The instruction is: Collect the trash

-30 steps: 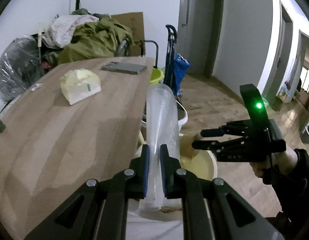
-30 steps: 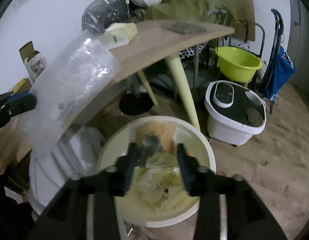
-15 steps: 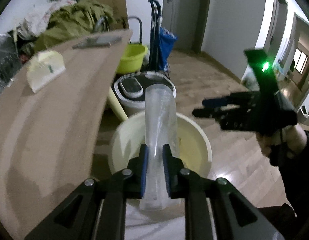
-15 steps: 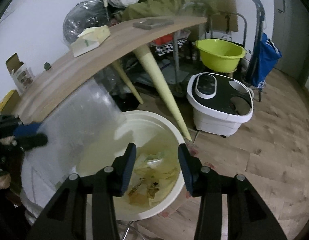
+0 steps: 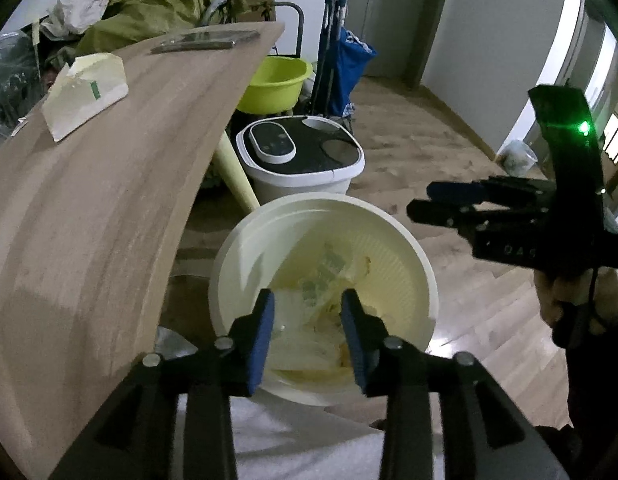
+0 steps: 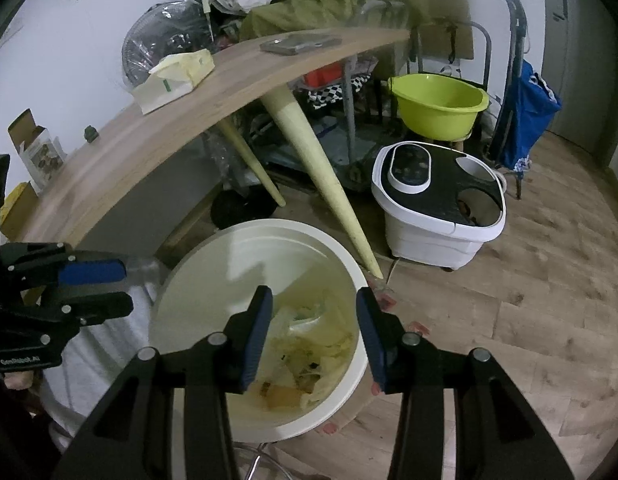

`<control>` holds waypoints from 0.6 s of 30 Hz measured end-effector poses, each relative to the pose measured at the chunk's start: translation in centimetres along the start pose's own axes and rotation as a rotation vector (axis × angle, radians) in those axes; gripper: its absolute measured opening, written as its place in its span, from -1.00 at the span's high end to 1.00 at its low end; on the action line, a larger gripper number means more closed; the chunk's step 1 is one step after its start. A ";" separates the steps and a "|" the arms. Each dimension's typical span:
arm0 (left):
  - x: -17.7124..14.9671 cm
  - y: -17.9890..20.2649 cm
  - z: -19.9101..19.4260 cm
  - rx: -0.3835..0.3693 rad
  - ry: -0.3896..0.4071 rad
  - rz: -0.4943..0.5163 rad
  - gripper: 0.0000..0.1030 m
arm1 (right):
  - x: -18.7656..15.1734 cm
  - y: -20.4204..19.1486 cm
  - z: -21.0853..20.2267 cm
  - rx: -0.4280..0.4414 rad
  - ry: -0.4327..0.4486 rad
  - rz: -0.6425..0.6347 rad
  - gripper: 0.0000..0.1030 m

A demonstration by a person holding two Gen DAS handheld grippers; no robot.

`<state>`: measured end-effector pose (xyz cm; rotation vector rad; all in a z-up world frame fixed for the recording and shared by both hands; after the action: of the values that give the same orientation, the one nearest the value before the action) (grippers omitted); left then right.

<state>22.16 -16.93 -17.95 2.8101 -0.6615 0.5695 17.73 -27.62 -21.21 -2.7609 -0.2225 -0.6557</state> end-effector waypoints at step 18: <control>-1.0 -2.2 -6.0 0.042 0.143 -0.087 0.28 | 1.6 -5.2 -2.4 0.016 0.037 -0.124 0.05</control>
<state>20.39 -12.94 -13.12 2.7870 -0.5032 0.7676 17.04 -23.35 -17.16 -2.7336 -0.3922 -0.7324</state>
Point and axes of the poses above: each gripper's, at about its wrist camera, not at the fingertips, and z roughly the way its jaws point, y to its right, x to its top, the point moved 8 cm from there along z, roughly the way its jaws point, and after that the axes turned 9 degrees about -y, right-handed, at the moved point
